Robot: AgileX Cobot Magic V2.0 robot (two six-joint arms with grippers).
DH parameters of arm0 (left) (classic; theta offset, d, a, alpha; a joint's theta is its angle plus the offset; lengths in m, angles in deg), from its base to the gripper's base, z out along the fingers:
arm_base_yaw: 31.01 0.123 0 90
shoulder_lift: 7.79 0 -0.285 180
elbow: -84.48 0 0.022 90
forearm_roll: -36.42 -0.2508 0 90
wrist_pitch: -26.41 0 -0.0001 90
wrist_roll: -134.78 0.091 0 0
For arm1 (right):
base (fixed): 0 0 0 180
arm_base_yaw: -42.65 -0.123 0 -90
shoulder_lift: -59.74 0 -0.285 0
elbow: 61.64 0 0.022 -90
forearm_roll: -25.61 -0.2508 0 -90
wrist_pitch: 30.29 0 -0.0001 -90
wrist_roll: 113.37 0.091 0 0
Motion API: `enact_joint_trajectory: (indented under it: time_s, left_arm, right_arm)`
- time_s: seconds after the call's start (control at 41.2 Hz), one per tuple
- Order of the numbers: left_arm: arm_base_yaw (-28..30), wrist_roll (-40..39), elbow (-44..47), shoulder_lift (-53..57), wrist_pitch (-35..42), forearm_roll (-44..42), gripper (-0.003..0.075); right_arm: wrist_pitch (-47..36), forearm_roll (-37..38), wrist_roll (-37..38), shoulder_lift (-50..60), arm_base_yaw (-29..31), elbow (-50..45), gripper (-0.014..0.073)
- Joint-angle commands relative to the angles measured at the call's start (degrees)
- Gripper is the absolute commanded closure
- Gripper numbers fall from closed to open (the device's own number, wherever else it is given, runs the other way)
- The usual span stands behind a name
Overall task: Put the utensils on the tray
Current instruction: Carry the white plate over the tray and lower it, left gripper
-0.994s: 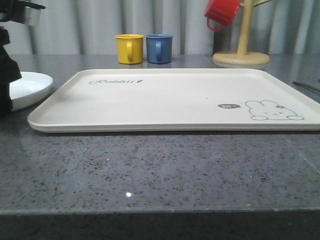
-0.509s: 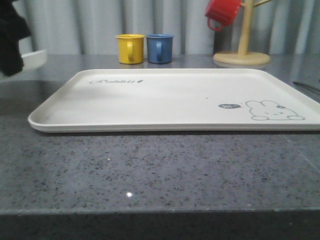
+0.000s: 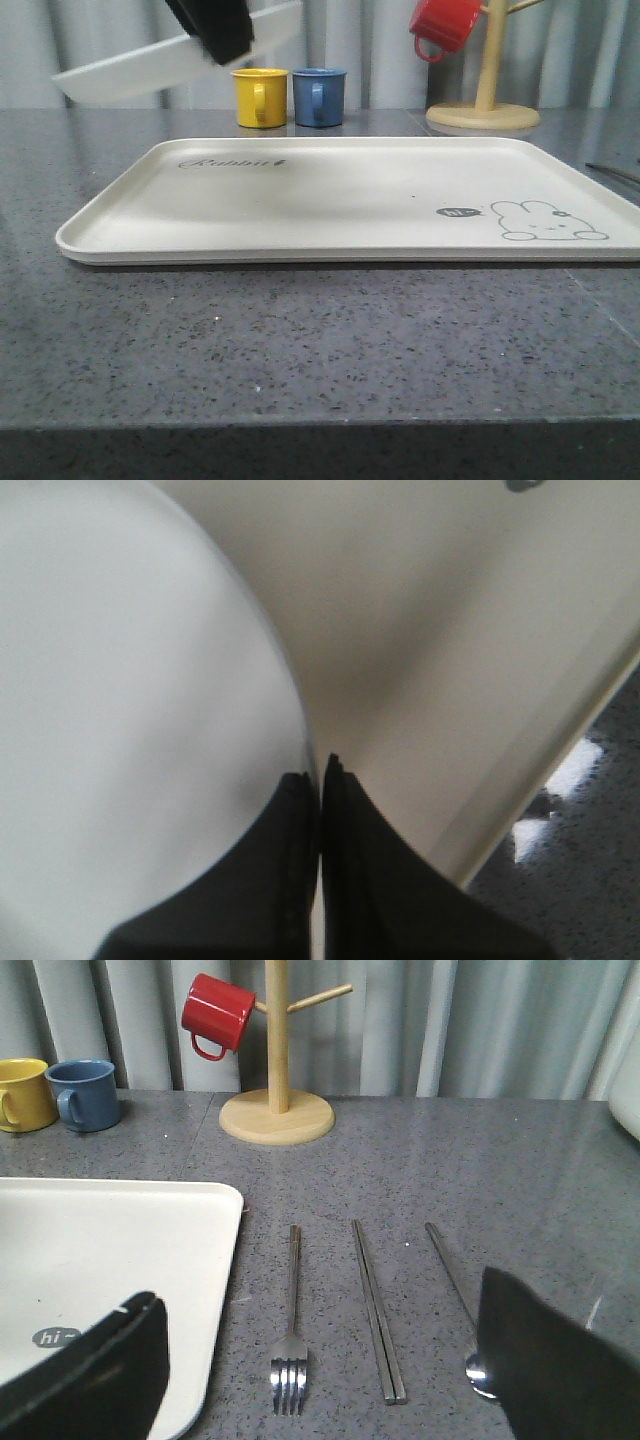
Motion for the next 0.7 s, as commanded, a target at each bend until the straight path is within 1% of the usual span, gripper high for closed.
enact_joint_trajectory:
  time_s: [0.0, 0.267, 0.436, 0.509, 0.582, 0.63, 0.655, 0.679]
  left_arm:
    - [-2.11, -0.85, -1.87, -0.66, 2.53, -0.27, 0.0739]
    - [-2.12, -0.85, -1.87, -6.41, 2.67, 1.63, 0.0739]
    - [-1.92, -0.85, -1.87, -7.78, 2.67, 2.01, 0.0739]
    - [-1.92, -0.85, -1.87, -8.0, 2.8, 2.27, 0.0724]
    - [-1.92, -0.85, -1.87, -8.0, 3.01, 2.62, 0.066]
    - [-1.92, -0.85, -1.87, -8.0, 3.01, 2.62, 0.0577]
    - [-1.92, -0.85, -1.87, -8.0, 3.01, 2.62, 0.0554]
    - [-1.92, -0.85, -1.87, -8.0, 3.01, 2.74, 0.0495]
  right_arm:
    - [-4.54, 0.0, -0.58, -0.84, 0.34, 1.97, -0.0052]
    - [-4.54, 0.0, -0.58, -0.84, 0.34, 1.97, -0.0052]
    - [-4.54, 0.0, -0.58, -0.84, 0.34, 1.97, -0.0052]
    - [-4.54, 0.0, -0.58, -0.84, 0.34, 1.97, -0.0052]
    - [-4.54, 0.0, -0.58, -0.84, 0.34, 1.97, -0.0052]
    - [-4.54, 0.0, -0.58, -0.84, 0.34, 1.97, -0.0052]
    - [-4.54, 0.0, -0.58, -0.84, 0.34, 1.97, -0.0052]
    - [-4.54, 0.0, -0.58, -0.84, 0.34, 1.97, -0.0052]
